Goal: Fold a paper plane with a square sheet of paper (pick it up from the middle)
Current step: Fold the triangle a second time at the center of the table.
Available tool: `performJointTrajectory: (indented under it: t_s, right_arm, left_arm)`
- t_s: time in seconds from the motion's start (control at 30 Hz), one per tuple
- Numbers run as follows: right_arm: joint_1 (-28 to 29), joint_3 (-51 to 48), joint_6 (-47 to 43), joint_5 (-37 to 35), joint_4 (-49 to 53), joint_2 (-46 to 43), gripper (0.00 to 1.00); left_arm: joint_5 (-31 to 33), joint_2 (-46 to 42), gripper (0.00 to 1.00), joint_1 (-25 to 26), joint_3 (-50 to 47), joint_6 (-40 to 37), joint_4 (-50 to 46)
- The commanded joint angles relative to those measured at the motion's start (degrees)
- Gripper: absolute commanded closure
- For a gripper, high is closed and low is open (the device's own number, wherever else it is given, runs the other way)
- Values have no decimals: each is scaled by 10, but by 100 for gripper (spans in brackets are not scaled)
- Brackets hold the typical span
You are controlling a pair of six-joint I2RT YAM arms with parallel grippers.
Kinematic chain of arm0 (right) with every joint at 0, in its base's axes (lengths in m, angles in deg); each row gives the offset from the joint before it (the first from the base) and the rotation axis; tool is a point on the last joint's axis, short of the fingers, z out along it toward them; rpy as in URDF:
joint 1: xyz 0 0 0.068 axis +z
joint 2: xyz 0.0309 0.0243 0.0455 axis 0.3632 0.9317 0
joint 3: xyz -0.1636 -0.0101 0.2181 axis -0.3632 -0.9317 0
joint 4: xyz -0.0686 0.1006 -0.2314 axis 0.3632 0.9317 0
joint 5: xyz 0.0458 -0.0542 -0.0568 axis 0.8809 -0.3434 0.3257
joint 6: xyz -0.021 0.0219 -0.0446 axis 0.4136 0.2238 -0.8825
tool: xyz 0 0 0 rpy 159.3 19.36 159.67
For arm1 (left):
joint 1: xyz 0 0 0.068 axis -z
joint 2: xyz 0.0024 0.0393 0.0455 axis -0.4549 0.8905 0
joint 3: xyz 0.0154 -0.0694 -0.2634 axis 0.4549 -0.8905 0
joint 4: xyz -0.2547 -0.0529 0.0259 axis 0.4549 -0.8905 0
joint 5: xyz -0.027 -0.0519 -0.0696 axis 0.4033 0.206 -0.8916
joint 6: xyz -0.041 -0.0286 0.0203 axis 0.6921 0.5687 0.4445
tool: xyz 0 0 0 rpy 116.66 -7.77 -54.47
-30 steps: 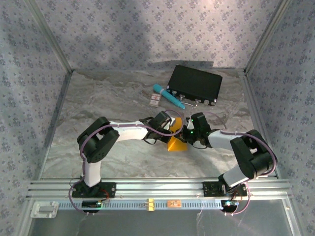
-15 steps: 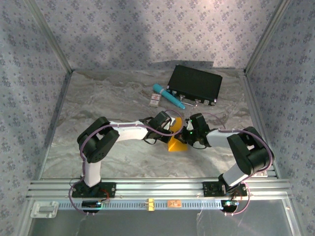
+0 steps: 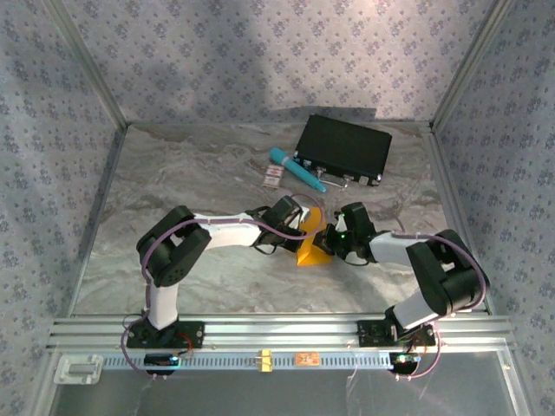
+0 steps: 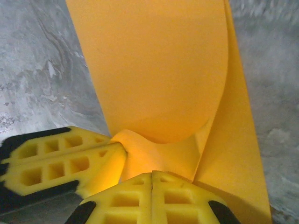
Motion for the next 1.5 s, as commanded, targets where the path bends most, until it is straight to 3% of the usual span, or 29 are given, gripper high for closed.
performJointTrajectory:
  t_s: [0.0,0.43,0.67,0.87,1.1,1.33,1.47]
  right_arm:
    - [-15,35,-26,7,28,-8,100]
    - [-45,-1,-20,-23,6,52,100]
    - [-68,8,-35,-3,10,31,100]
    - [-46,25,-46,32,7,-6,100]
    - [-1,33,-44,20,28,30,100]
    - [-12,3,-22,7,-5,60,100]
    - [-11,16,-18,19,9,32,100]
  left_arm:
    - [-1,18,100,-3,-3,-6,-26]
    - [0,17,100,-3,-3,-8,-27]
    - [-1,18,100,-4,-3,-11,-29]
    - [-1,18,100,-5,-3,-10,-29]
    - [-2,18,100,-5,-3,-8,-27]
    - [-3,17,100,-5,-6,-7,-25]
    - [-3,17,100,-5,-5,-9,-27]
